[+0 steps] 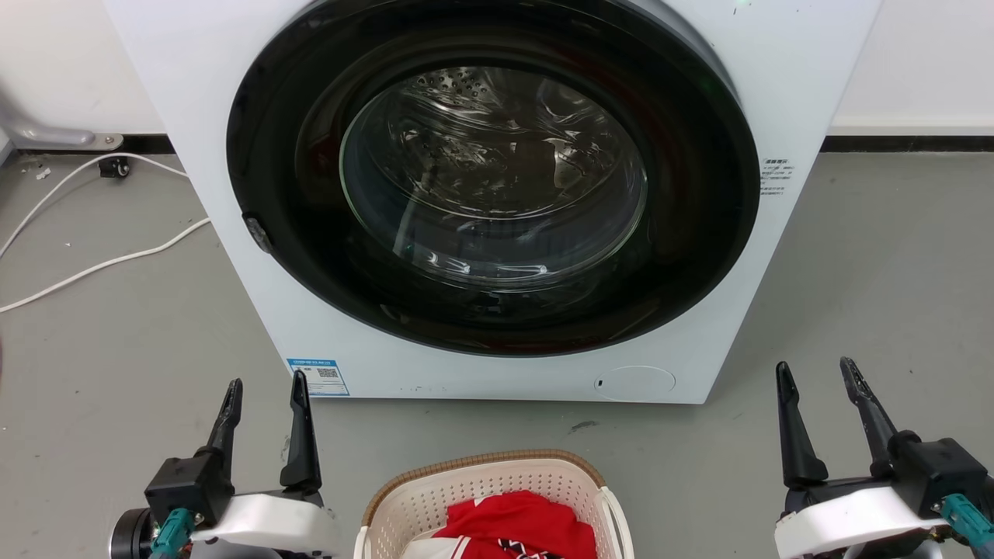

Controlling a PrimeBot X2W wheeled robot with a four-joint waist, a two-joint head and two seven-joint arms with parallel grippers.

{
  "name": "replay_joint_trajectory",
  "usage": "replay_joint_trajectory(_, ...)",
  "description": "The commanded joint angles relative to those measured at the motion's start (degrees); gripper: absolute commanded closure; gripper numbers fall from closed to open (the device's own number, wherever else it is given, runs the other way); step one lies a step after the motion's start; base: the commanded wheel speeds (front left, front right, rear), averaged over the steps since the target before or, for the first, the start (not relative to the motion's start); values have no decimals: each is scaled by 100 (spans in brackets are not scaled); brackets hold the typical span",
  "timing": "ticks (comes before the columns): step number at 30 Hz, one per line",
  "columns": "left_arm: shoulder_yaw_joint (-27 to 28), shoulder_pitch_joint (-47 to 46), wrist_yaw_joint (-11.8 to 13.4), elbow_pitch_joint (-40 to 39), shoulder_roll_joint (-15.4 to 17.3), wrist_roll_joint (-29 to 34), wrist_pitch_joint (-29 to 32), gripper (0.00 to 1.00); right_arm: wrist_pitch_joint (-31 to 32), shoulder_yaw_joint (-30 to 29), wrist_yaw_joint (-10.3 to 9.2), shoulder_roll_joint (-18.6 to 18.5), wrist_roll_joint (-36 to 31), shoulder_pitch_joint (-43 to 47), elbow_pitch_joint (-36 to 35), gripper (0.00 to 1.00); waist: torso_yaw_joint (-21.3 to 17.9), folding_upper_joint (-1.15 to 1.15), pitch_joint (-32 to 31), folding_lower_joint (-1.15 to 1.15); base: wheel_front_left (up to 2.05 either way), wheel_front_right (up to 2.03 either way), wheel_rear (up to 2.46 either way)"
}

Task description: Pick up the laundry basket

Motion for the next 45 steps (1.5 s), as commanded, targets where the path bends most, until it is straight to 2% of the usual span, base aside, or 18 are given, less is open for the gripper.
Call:
replay_joint_trajectory(1,-2,31,22,-59,22,96,-56,0,-57,11,-2,-21,-105,39,-60,0,2,0,2,0,0,0,0)
replay_joint_trajectory(23,106,165,-56,25,-2,848,-286,0,-287,46,-2,-21,-787,164,-208,0,50,0,-16,0,0,0,0)
replay_joint_trajectory(45,81,181,-8,141,-4,695,-279,0,-277,-21,-2,-21,-497,100,-97,0,64,0,-19,0,0,0,0)
